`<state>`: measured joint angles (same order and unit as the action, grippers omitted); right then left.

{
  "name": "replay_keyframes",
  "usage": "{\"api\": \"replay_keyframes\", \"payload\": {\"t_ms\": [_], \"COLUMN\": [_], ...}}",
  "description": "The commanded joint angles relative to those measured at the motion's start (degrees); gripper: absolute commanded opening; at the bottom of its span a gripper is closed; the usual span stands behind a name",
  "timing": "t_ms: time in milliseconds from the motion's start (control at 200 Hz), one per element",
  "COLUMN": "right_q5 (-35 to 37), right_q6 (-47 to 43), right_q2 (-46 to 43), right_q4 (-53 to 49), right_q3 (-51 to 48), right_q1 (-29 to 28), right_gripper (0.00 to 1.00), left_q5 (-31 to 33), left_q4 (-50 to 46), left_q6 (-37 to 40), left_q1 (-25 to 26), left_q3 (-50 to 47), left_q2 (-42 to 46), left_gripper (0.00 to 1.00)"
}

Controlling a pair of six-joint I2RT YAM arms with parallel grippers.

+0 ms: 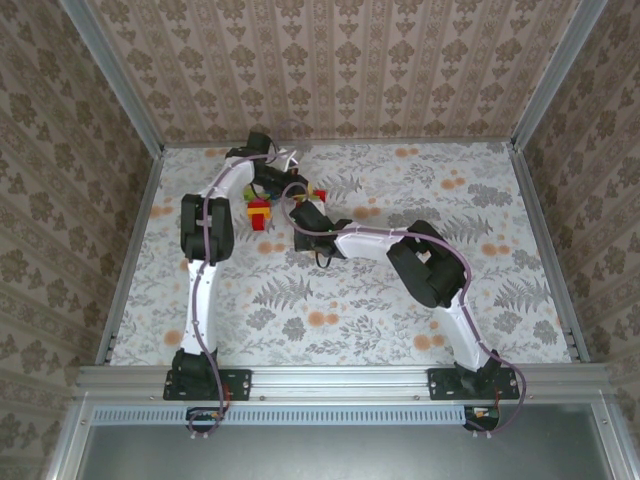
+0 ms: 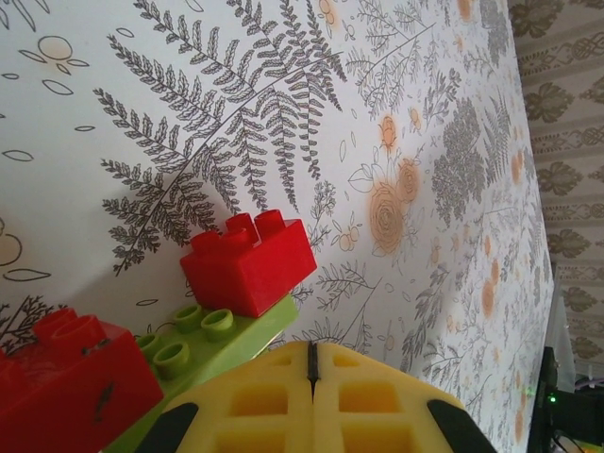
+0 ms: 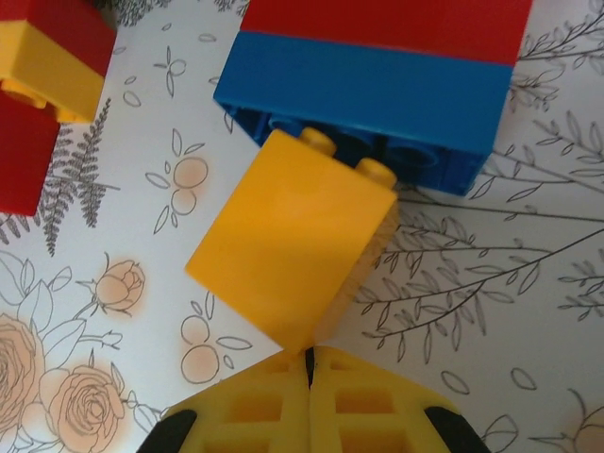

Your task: Assemble a carrot with lego

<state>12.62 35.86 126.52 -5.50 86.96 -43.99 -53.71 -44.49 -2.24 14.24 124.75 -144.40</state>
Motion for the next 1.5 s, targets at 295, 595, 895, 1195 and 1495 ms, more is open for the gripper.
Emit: {"api": "replay_keyframes", "payload": {"t_ms": [295, 595, 895, 1195, 1495], "right_q5": [2.1, 2.4, 0.7, -5.8, -5.1], "right_q6": [0.5, 0.7, 0.2, 0.0, -2.3], "right_q2": [1.3, 1.5, 0.1, -6.2, -21.3], "right_q4": [0.5, 0.5, 1.1, 4.6, 5.2], "right_q3": [1.7, 1.7, 0.6, -6.3, -15.2], "right_q1": [1.5, 2.1, 2.5, 2.3, 1.6], "right_gripper": [0.02, 0.02, 0.03, 0.06, 0.07], "left_q5": [1.8, 1.8, 1.1, -0.1, -1.1], "left_q4": [-5.4, -6.0, -5.9, -5.2, -4.7], "left_q6": [3.1, 3.3, 3.4, 2.7, 2.4], "left_q1": [0.6, 0.6, 0.5, 0.2, 0.1], "left_q3": [4.6, 4.9, 4.8, 4.6, 4.2], "left_q2": [-4.5, -4.7, -4.7, -4.9, -4.2], "left_gripper": [0.0, 0.0, 0.0, 0.0, 0.0]}}
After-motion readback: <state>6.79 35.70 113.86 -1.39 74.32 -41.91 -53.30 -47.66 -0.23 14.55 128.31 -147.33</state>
